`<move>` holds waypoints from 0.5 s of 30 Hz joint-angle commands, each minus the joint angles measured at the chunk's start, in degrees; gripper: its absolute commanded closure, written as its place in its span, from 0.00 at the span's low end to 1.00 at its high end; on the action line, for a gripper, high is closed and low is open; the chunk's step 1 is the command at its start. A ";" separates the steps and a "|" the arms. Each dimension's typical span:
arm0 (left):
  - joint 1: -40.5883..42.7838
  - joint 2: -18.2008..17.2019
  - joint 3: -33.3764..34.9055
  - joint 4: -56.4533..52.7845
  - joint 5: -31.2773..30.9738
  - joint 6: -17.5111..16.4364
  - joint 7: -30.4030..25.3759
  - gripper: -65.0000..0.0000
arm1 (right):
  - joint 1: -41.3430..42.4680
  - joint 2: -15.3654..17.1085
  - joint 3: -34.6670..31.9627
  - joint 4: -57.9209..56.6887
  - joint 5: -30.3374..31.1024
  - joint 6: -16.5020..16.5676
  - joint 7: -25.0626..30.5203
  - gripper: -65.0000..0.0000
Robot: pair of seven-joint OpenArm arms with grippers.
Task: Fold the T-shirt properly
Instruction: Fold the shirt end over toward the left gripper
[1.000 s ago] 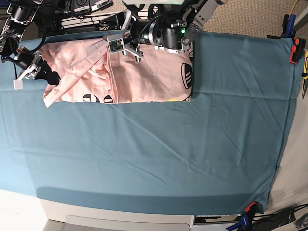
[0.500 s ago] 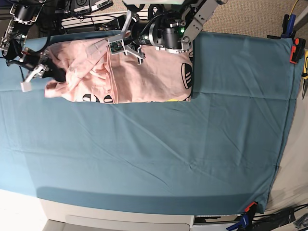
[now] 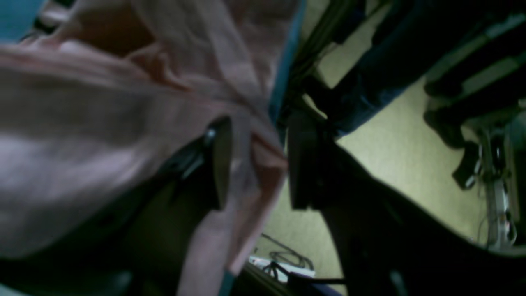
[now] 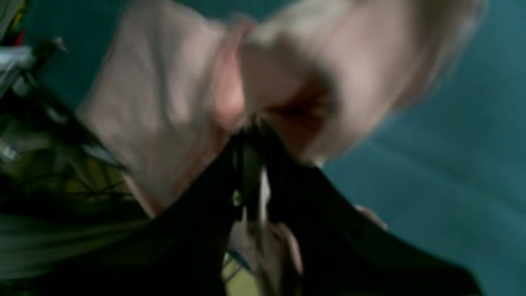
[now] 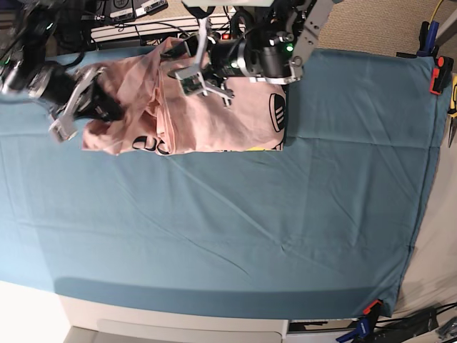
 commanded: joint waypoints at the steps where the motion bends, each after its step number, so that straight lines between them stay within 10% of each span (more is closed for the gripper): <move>1: 0.00 0.39 -1.18 1.11 -2.08 -0.39 -1.07 0.67 | -0.48 -1.18 0.33 3.50 0.31 0.01 3.48 1.00; 8: 1.81 -1.73 -8.11 1.18 -7.13 -1.03 0.48 0.67 | -0.63 -13.55 -1.22 10.38 -8.66 0.01 10.23 1.00; 15: 2.67 -4.31 -10.38 1.40 -7.23 -1.73 0.76 0.67 | -0.31 -19.23 -13.60 10.34 -17.88 0.01 13.55 1.00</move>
